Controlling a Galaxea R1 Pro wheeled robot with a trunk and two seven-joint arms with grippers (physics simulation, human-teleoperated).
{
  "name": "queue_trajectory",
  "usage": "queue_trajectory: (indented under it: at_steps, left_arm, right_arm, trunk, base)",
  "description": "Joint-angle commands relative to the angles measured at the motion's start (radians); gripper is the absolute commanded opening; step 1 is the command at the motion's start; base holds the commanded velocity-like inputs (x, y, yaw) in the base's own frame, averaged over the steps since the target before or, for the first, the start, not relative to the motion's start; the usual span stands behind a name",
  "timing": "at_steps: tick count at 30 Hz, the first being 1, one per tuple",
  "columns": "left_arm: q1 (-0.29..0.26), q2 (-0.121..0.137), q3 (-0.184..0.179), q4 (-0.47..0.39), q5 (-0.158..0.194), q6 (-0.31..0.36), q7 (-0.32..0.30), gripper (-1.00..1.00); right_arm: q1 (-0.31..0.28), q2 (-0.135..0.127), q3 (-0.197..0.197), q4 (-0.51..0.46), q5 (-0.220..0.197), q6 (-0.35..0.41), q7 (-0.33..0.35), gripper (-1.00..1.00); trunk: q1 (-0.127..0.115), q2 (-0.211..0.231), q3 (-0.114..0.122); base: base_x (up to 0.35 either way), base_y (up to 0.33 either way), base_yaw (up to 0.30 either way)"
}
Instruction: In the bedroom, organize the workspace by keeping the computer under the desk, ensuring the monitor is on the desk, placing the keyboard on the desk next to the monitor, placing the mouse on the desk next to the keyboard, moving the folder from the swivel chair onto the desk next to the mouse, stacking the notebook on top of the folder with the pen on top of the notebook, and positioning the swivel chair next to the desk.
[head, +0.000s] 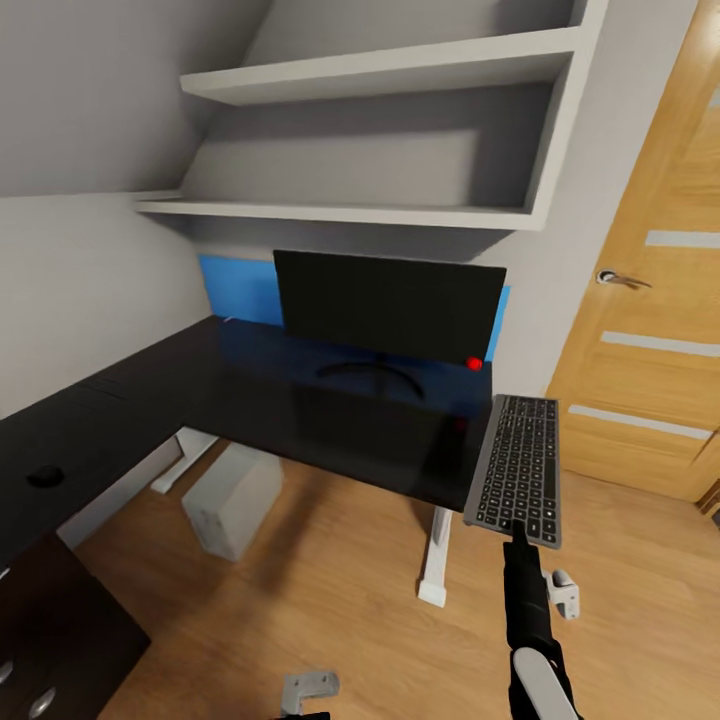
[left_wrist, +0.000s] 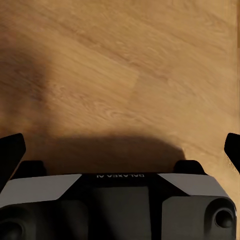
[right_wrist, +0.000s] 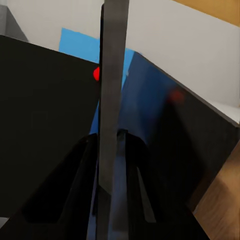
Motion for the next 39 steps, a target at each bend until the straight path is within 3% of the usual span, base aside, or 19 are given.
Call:
queue_trajectory:
  at_steps: [1, 10, 25, 39]
  left_arm:
    - [-0.001, 0.000, -0.002, -0.001, 0.011, 0.002, 0.010, 1.00]
    - [-0.001, 0.001, -0.003, 0.000, 0.013, 0.002, 0.010, 1.00]
    - [-0.001, 0.000, -0.002, 0.000, 0.014, 0.003, 0.010, 1.00]
    - [-0.001, 0.000, -0.002, -0.001, 0.012, 0.002, 0.011, 1.00]
  right_arm:
    - [-0.001, 0.000, 0.001, 0.000, -0.009, -0.004, 0.008, -1.00]
    - [-0.001, 0.000, -0.001, 0.000, -0.009, -0.005, 0.009, -1.00]
    - [-0.001, 0.001, -0.001, 0.000, -0.009, -0.010, 0.011, -1.00]
    - [-0.001, 0.002, 0.006, 0.007, -0.002, -0.043, 0.010, -1.00]
  trunk:
    - [0.001, -0.001, -0.001]
    - [0.001, -0.001, -0.001]
    - [0.001, -0.001, 0.001]
    - [0.001, -0.001, 0.017]
  base:
    - [0.324, 0.000, -0.208]
    - [0.197, 0.000, -0.254]
    - [0.006, 0.000, -0.271]
    - [0.000, 0.000, -0.201]
